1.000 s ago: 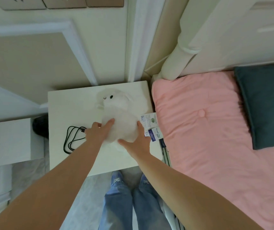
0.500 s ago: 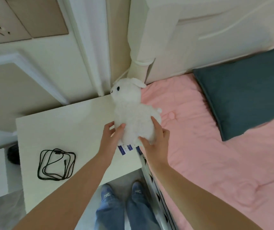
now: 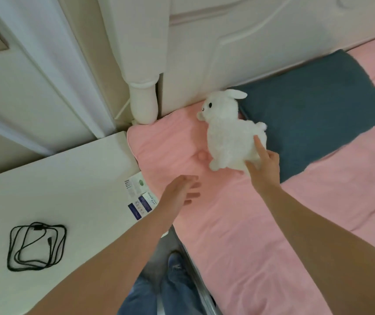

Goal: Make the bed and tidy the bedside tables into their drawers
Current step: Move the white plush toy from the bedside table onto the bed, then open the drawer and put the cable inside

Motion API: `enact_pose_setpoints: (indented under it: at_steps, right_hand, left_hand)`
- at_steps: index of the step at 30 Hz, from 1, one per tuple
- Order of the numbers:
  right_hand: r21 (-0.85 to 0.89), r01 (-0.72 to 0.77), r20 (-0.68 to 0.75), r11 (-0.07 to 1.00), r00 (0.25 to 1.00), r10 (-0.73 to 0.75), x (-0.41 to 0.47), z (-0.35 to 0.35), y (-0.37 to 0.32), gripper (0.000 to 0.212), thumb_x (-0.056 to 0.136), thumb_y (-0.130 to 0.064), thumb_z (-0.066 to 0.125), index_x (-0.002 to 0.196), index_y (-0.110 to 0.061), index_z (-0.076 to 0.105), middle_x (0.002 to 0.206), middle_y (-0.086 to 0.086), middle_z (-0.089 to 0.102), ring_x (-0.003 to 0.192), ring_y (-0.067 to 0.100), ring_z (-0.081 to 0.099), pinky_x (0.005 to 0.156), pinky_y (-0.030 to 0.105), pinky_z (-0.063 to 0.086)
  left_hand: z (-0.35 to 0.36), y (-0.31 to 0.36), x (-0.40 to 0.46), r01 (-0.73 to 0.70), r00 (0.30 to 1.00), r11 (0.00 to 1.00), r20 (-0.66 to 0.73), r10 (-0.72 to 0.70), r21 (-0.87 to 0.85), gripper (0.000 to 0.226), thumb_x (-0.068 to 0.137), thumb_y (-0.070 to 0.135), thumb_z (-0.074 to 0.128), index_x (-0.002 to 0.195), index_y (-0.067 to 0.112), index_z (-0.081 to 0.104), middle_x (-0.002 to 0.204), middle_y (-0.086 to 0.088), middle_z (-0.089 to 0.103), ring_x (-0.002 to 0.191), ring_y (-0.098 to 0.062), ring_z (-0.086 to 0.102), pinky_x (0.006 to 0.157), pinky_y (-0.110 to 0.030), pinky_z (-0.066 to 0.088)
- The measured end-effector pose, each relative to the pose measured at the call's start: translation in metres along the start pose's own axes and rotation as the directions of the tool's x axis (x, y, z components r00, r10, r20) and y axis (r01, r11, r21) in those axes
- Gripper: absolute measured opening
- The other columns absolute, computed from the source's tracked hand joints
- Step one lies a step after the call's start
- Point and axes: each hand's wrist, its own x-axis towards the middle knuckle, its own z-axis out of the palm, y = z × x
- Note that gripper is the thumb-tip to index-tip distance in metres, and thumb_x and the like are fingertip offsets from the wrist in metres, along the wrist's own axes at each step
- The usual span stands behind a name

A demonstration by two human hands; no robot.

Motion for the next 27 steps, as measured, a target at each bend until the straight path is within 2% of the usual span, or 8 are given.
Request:
enact_pose_setpoints:
  at_steps: [3, 7, 10, 12, 16, 18, 23, 27]
  right_hand:
    - [-0.168, 0.019, 0.116, 0.986, 0.993, 0.000, 0.014, 0.000, 0.013, 0.076, 0.093, -0.002, 0.047, 0.154, -0.037, 0.018, 0.152, 0.008, 0.027, 0.135, 0.027, 0.037, 0.105, 0.021, 0.033]
    - [-0.182, -0.022, 0.054, 0.983, 0.998, 0.032, 0.004, 0.006, 0.009, 0.077, 0.090, 0.001, 0.047, 0.153, -0.036, 0.021, 0.162, 0.005, 0.014, 0.147, 0.025, 0.020, 0.119, 0.039, 0.025]
    - [-0.209, 0.159, 0.009, 0.965, 0.987, -0.161, -0.007, 0.013, -0.004, 0.081, 0.085, 0.005, 0.051, 0.152, -0.031, 0.025, 0.162, 0.004, 0.015, 0.148, 0.027, 0.018, 0.120, 0.047, 0.022]
    - [-0.203, 0.336, 0.111, 0.920, 0.941, -0.319, -0.016, 0.022, -0.016, 0.083, 0.084, 0.004, 0.053, 0.154, -0.029, 0.021, 0.163, 0.000, 0.012, 0.151, 0.024, 0.008, 0.122, 0.045, 0.009]
    - [-0.258, 0.623, 0.331, 0.738, 0.775, -0.539, -0.044, 0.049, -0.036, 0.085, 0.083, -0.005, 0.055, 0.155, -0.026, 0.016, 0.164, -0.002, 0.006, 0.152, 0.021, -0.004, 0.123, 0.048, 0.002]
    - [-0.222, 0.676, 0.388, 0.703, 0.723, -0.572, -0.065, 0.067, -0.047, 0.084, 0.082, -0.006, 0.053, 0.154, -0.029, 0.018, 0.164, -0.003, 0.010, 0.152, 0.021, -0.002, 0.123, 0.047, 0.004]
    - [-0.118, 0.730, 0.523, 0.674, 0.622, -0.583, -0.131, 0.114, -0.066, 0.073, 0.080, -0.002, 0.049, 0.148, -0.027, 0.036, 0.146, -0.003, 0.046, 0.144, 0.020, 0.029, 0.123, 0.037, 0.005]
    - [-0.053, 0.724, 0.604, 0.688, 0.572, -0.555, -0.199, 0.142, -0.056, 0.068, 0.082, -0.002, 0.048, 0.144, -0.029, 0.041, 0.142, -0.002, 0.048, 0.141, 0.019, 0.032, 0.122, 0.038, 0.014]
  left_hand:
    - [-0.005, -0.017, 0.004, 0.035, 0.999, 0.998, -0.020, -0.034, 0.043, 0.026, 0.098, 0.031, 0.048, 0.117, 0.020, 0.062, 0.113, 0.003, 0.070, 0.100, -0.020, 0.069, 0.099, -0.042, 0.045]
    - [-0.012, -0.032, 0.001, 0.093, 0.993, 0.995, -0.078, -0.089, 0.047, 0.023, 0.098, 0.028, 0.047, 0.111, 0.021, 0.064, 0.112, 0.000, 0.071, 0.101, -0.022, 0.068, 0.096, -0.042, 0.046]
    - [-0.017, -0.030, -0.002, 0.113, 0.988, 0.992, -0.114, -0.107, 0.050, 0.023, 0.097, 0.029, 0.050, 0.112, 0.018, 0.063, 0.108, 0.001, 0.071, 0.101, -0.022, 0.067, 0.094, -0.041, 0.046]
    - [-0.023, -0.028, -0.005, 0.102, 0.986, 0.993, -0.139, -0.091, 0.067, 0.021, 0.097, 0.027, 0.052, 0.111, 0.016, 0.063, 0.105, 0.003, 0.071, 0.096, -0.020, 0.068, 0.090, -0.037, 0.048]
    - [-0.043, -0.028, -0.021, 0.083, 0.962, 0.995, -0.265, -0.067, 0.049, 0.025, 0.093, -0.003, 0.040, 0.101, 0.004, 0.062, 0.090, -0.005, 0.066, 0.073, -0.016, 0.060, 0.056, -0.010, 0.045]
    - [-0.054, -0.039, -0.036, 0.126, 0.943, 0.991, -0.315, -0.107, 0.040, 0.026, 0.092, -0.006, 0.039, 0.096, 0.005, 0.061, 0.086, -0.005, 0.064, 0.069, -0.013, 0.057, 0.046, -0.008, 0.041]
    - [-0.089, -0.090, -0.074, 0.274, 0.916, 0.958, -0.328, -0.233, 0.083, 0.023, 0.092, 0.011, 0.044, 0.090, 0.023, 0.064, 0.093, 0.001, 0.069, 0.076, -0.014, 0.061, 0.057, -0.019, 0.041]
    - [-0.118, -0.132, -0.104, 0.316, 0.883, 0.947, -0.386, -0.267, 0.066, 0.014, 0.091, 0.017, 0.052, 0.089, 0.024, 0.064, 0.093, -0.001, 0.071, 0.083, -0.019, 0.064, 0.057, -0.022, 0.041]
